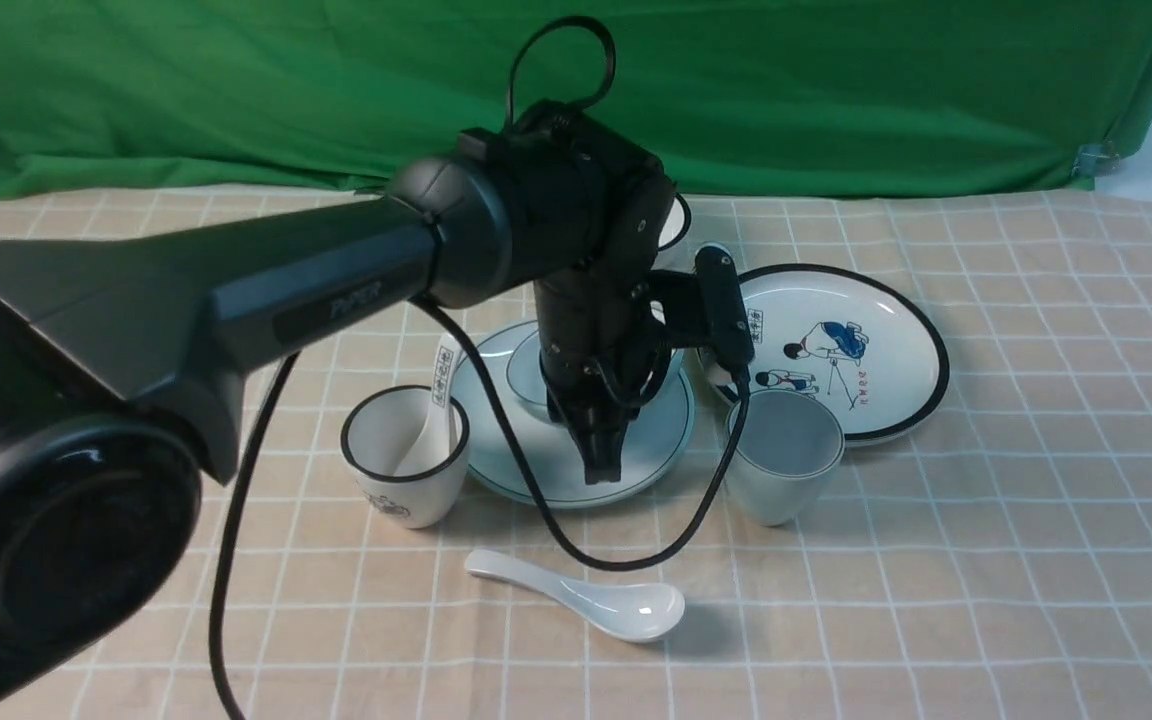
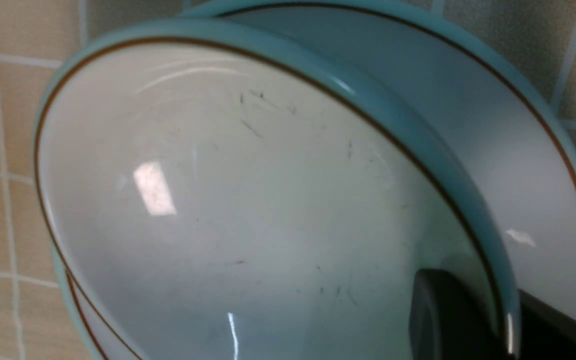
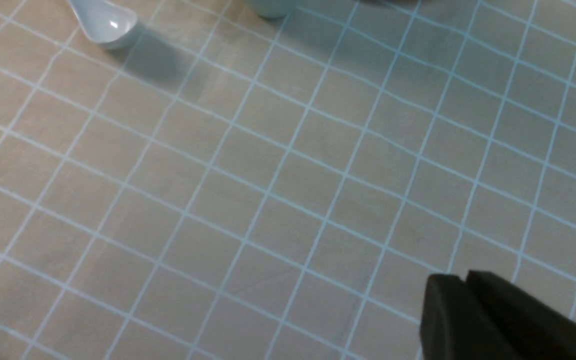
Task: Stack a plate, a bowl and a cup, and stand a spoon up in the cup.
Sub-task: Use the left arm to put the blue rice bowl into the blue large plate in the middle, then use the right arm to grab a blue teacup
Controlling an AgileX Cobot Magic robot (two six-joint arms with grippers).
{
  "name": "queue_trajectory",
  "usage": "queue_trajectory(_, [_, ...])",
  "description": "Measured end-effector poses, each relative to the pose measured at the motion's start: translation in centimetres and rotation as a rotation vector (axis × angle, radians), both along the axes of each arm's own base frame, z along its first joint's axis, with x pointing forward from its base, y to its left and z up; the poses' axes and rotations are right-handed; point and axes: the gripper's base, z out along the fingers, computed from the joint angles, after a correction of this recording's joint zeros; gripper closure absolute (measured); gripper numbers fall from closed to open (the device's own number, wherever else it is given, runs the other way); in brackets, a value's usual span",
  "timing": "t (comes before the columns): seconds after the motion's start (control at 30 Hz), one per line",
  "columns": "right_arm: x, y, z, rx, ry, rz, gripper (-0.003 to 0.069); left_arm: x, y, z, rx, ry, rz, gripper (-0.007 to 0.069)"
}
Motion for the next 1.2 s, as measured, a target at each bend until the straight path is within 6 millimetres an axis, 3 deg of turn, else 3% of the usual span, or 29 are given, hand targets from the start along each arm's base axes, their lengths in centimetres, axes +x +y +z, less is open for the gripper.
queue_trajectory(0.3, [0.0, 0.0, 0.0, 0.003, 0.001, -0.001, 0.0559, -0.3, 0.3, -0.1, 0.023, 0.039, 0.027, 0.0536])
queue_trajectory(0.53, [0.0, 0.0, 0.0, 0.012, 0.004, -0.01, 0.0484, -0.8, 0.0, -0.1, -0.009, 0.09, 0.047, 0.0384])
queue_trajectory(0.67, [0.3, 0.5, 0.2, 0.039, 0.025, -0.004, 0.038, -0.9, 0.0, -0.2, -0.01, 0.102, 0.05, 0.0256])
queue_trajectory(0.77, [1.7, 1.5, 0.6, 0.049, 0.057, 0.043, 0.0367, -1.3, 0.1, 0.6, -0.024, 0.125, 0.059, 0.0234])
queue_trajectory(0.9, [3.9, 2.8, 0.8, 0.049, 0.084, 0.096, 0.0367, -2.3, 0.3, 3.5, -0.089, 0.135, 0.092, 0.0287])
queue_trajectory(0.93, [5.8, 3.9, 0.8, 0.053, 0.119, 0.128, 0.0367, -3.4, 0.5, 6.5, -0.167, 0.132, 0.133, 0.0358])
queue_trajectory(1.0, [7.9, 5.2, 0.6, 0.063, 0.163, 0.161, 0.0367, -4.9, 1.2, 10.6, -0.277, 0.103, 0.194, 0.0486])
queue_trajectory(1.03, [8.1, 5.3, 0.5, 0.058, 0.169, 0.165, 0.0367, -5.0, 1.2, 11.0, -0.289, 0.099, 0.198, 0.0498])
queue_trajectory(1.07, [10.1, 6.6, 0.3, 0.055, 0.21, 0.198, 0.0367, -6.6, 2.1, 14.6, -0.376, 0.063, 0.227, 0.0564])
queue_trajectory(1.1, [11.3, 7.4, -0.3, 0.042, 0.243, 0.216, 0.0367, -7.8, 2.8, 16.7, -0.431, 0.042, 0.248, 0.059])
queue_trajectory(1.13, [11.5, 7.7, -0.3, 0.039, 0.248, 0.224, 0.0367, -8.0, 2.9, 17.1, -0.443, 0.04, 0.259, 0.0598])
queue_trajectory(1.17, [13.3, 9.1, -1.0, 0.019, 0.285, 0.252, 0.0365, -10.1, 4.4, 19.9, -0.515, 0.008, 0.284, 0.0615])
queue_trajectory(1.2, [14.3, 10.3, -1.3, 0.006, 0.301, 0.279, 0.0358, -11.5, 5.4, 21.4, -0.552, -0.011, 0.296, 0.0622])
